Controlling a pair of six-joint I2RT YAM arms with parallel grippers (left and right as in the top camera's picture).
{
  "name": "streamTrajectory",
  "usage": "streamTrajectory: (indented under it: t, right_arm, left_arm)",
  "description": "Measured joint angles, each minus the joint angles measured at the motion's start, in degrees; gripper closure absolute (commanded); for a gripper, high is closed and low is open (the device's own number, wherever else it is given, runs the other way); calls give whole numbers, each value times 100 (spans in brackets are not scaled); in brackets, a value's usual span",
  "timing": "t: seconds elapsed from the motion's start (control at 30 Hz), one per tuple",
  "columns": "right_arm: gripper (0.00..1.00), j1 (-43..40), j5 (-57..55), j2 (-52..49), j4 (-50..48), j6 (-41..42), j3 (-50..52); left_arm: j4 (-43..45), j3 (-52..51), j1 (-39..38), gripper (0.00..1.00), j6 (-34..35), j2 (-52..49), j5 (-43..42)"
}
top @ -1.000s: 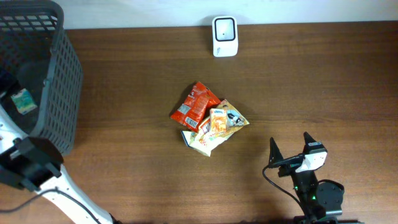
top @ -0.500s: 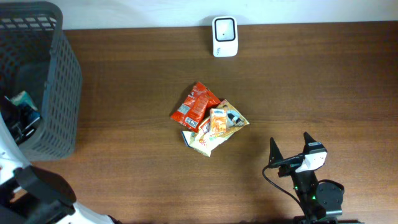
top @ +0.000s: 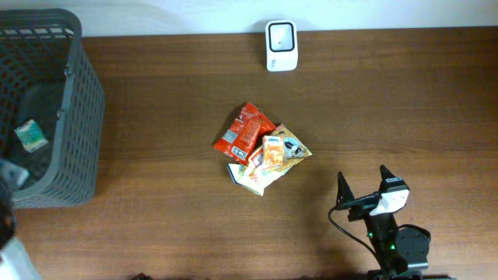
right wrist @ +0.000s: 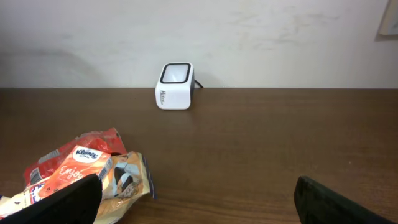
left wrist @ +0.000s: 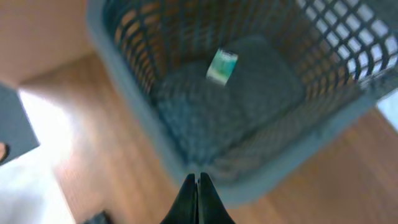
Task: Scan the item barcode
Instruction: 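Reach into the basket and grasp the green-white tissue pack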
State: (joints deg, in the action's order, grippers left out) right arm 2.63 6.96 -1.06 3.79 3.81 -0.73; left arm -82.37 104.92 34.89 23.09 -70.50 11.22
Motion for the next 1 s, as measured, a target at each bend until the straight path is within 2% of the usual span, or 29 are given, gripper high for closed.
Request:
streamTrajectory:
  t: [0.07,0.13,0.23,0.3,0.53,0.7,0.9,1.0]
  right_arm:
    - [2,0,0,0,0,-2,0]
    - [2,0,0,0,0,-4,0]
    - [2,0,0,0,0,-2,0]
    - [2,0,0,0,0,-2,0]
    - [2,0,0,0,0,2,0]
    - [2,0,0,0,0,-2,0]
    - [2,0,0,0,0,-2,0]
    - [2,0,0,0,0,0,0]
  left_arm:
    - [413,-9,0,100,33,-564,44]
    - [459,-46,0,100,35,-1237,105]
    - [269,-92,2,100,39,-2020,363]
    - [-87,-118,0,100,61,-2201,616]
    - [-994,-118,129,100,509,-2186,1027]
    - [-1364,-319,848,100,807,-2140,975]
    - [-1384,-955,1261,100,1067,-1082,684]
    - [-1012,-994,1290,100,1115,-304,345]
